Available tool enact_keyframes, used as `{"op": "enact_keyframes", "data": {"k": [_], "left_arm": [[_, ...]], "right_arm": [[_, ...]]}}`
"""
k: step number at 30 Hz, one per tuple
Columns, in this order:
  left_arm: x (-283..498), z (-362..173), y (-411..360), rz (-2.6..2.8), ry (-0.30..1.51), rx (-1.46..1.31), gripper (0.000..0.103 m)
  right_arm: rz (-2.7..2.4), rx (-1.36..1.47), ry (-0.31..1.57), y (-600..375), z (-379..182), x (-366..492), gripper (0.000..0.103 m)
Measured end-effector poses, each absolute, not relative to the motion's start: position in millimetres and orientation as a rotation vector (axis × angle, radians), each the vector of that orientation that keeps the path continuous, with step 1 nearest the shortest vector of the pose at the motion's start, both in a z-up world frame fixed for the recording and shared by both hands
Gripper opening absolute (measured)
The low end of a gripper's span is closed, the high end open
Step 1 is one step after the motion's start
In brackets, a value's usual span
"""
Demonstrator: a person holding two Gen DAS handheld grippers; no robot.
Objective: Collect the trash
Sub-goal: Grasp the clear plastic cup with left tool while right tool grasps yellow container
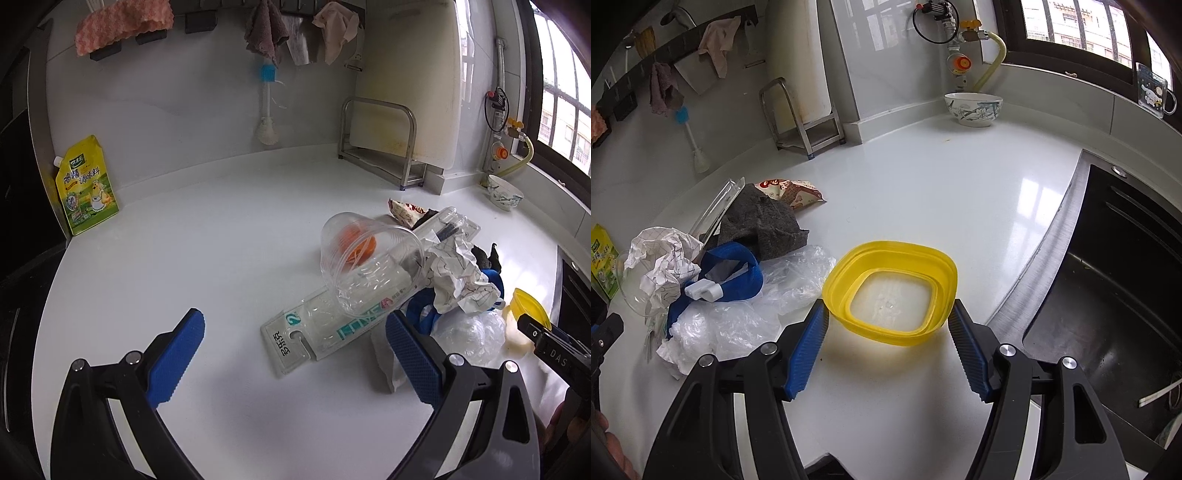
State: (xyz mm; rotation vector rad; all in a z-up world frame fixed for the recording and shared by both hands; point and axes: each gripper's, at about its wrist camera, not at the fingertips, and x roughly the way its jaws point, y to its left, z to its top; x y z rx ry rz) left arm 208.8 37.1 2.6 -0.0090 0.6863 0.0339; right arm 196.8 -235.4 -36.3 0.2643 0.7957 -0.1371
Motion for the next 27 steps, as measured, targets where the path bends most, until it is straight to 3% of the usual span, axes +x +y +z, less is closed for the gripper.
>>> {"op": "enact_keyframes", "data": {"k": [13, 19, 24, 27], "left_arm": [[252, 1, 30, 0.081, 0.646, 0.017, 0.094], [265, -2, 28, 0.067, 0.675, 0.023, 0.060], [270, -9, 32, 0.054, 0.714, 0.010, 0.021], [267, -9, 33, 0.065, 0.711, 0.013, 0.011]], "right_arm": [[-0.127, 0.276, 0.783, -237, -38, 196, 0.064], [-0.116, 0.277, 0.783, -236, -38, 194, 0.064], [-0.106, 0.282, 0.776, -236, -36, 192, 0.064], [-0.104, 0.282, 0.767, -236, -35, 189, 0.064]]}}
